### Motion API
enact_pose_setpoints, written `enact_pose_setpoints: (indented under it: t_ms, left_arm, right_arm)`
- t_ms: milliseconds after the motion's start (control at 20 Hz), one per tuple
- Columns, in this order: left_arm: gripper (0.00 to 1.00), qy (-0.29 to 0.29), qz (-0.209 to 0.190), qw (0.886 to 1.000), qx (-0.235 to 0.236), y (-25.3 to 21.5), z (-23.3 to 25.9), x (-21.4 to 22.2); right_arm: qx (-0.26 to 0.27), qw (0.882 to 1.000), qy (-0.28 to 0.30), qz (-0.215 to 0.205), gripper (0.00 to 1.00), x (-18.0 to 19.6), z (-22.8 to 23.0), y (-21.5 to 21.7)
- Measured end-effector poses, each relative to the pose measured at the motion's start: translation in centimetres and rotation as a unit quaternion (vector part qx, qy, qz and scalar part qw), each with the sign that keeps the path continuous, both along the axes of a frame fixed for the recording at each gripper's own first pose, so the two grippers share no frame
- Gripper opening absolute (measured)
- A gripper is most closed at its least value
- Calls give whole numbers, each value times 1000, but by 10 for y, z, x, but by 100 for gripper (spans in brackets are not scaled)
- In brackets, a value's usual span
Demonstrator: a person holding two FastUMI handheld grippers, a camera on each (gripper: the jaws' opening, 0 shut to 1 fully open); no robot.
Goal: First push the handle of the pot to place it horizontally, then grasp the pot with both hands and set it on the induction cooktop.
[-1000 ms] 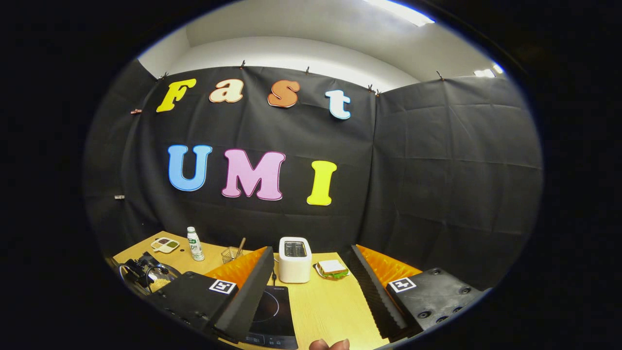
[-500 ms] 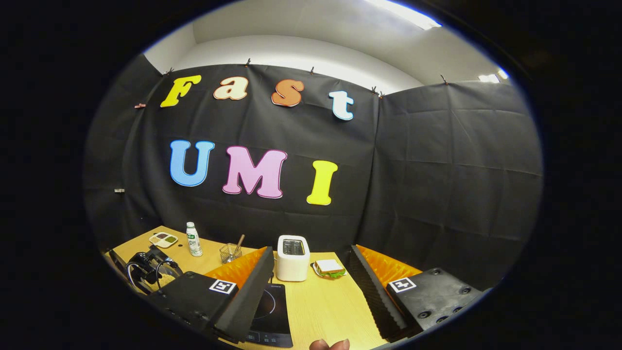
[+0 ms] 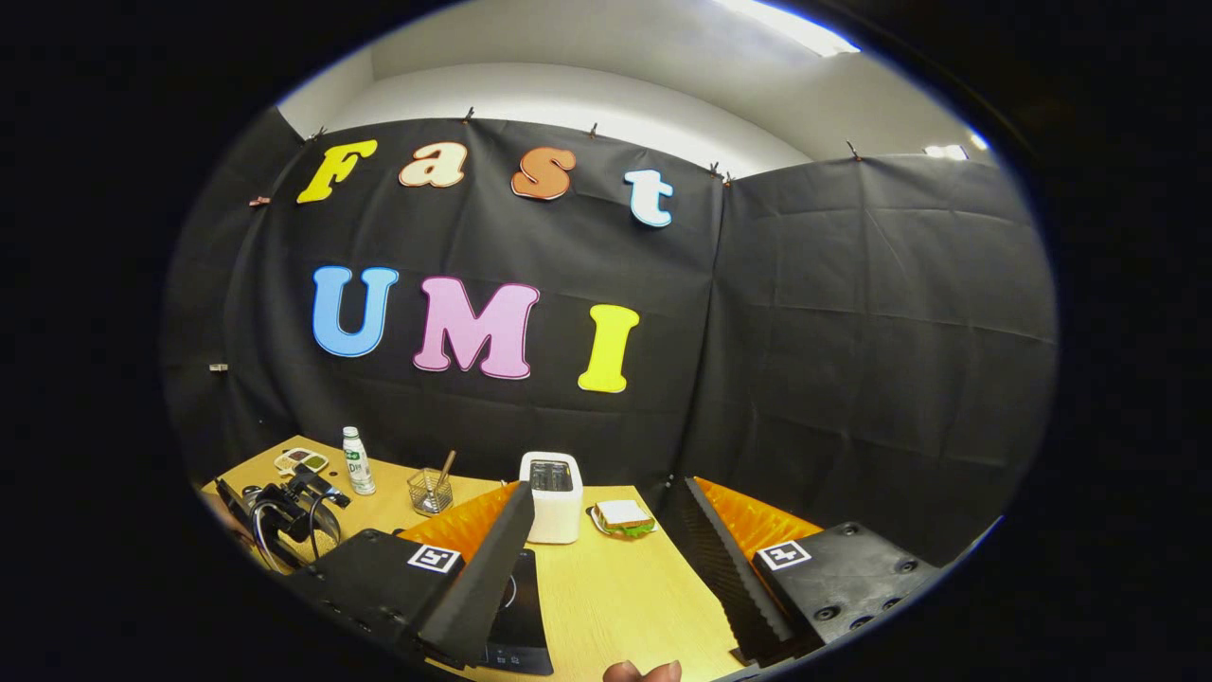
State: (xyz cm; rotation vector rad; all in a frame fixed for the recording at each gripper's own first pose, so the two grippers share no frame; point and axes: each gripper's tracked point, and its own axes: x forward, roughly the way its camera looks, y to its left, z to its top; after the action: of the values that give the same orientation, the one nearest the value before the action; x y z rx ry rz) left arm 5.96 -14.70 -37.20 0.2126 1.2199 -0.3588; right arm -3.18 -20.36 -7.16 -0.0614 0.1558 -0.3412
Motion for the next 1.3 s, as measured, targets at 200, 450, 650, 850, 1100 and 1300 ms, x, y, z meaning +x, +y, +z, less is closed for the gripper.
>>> enact_pose_setpoints:
  t_ms: [200,450,650,850,1100,1300]
  left_arm:
    - [5,-4,-1,1000,-3,-8,-1,19]
    - [5,-24,-15,1000,4,-14,-2,47]
    - [5,-49,-22,999,-3,-19,3,54]
    - [5,-66,-1,994,-82,-30,28,39]
    - [18,-132,18,981,-138,0,83,35]
    - [78,-183,25,973,-140,46,111,39]
  right_arm:
    - [-2,1000,2,-9,98,0,-1,-6]
    - [-10,1000,4,-19,98,-6,-1,-5]
    - [-13,1000,1,-17,98,-7,3,5]
    - [-9,1000,1,0,98,-2,4,31]
    - [6,999,8,35,98,11,-4,77]
    - [24,997,22,73,98,34,-18,125]
